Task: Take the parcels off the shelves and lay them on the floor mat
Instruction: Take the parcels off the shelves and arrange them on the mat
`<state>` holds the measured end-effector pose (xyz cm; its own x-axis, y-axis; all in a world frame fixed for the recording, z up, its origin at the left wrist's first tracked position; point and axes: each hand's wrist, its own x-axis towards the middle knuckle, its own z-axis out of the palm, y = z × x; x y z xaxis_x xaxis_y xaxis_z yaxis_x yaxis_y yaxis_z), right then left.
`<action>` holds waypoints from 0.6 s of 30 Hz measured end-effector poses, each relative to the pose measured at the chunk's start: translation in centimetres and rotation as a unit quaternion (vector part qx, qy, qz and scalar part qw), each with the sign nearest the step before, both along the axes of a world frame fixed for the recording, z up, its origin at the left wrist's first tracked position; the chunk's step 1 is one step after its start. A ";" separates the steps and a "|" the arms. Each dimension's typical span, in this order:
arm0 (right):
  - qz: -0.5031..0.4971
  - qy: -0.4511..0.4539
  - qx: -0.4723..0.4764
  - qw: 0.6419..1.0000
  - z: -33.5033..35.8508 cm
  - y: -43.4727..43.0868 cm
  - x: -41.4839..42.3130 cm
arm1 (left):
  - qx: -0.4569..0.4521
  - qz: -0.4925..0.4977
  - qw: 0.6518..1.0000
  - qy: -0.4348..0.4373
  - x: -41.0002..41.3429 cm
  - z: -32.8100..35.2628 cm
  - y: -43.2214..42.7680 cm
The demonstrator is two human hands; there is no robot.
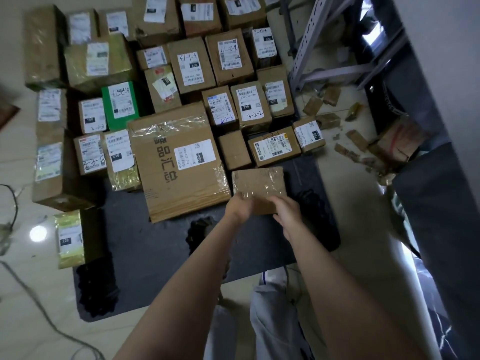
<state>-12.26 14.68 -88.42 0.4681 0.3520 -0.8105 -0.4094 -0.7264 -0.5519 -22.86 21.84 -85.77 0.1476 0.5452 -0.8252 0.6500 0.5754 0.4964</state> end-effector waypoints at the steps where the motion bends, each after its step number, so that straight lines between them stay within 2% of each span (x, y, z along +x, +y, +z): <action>1: -0.019 -0.004 0.017 1.000 1.5 0.1 0.0 | 0.006 -0.001 1.000 0.000 0.1 1.3 0.3; 7: -0.073 -0.047 0.116 0.989 13.9 2.2 0.1 | 0.060 0.020 0.995 -0.074 1.5 12.2 2.4; 13: -0.157 -0.073 0.234 0.957 30.2 2.4 0.0 | 0.096 0.041 0.975 -0.198 3.4 27.7 3.9; 18: -0.229 -0.133 0.296 0.918 42.1 0.2 0.8 | 0.157 -0.092 0.937 -0.299 4.0 40.2 3.7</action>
<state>-11.45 14.92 -46.31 0.8305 0.4103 -0.3766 -0.3910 -0.0520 -0.9189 -18.87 25.50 -45.54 0.6479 0.6663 -0.3690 0.2766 0.2456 0.9291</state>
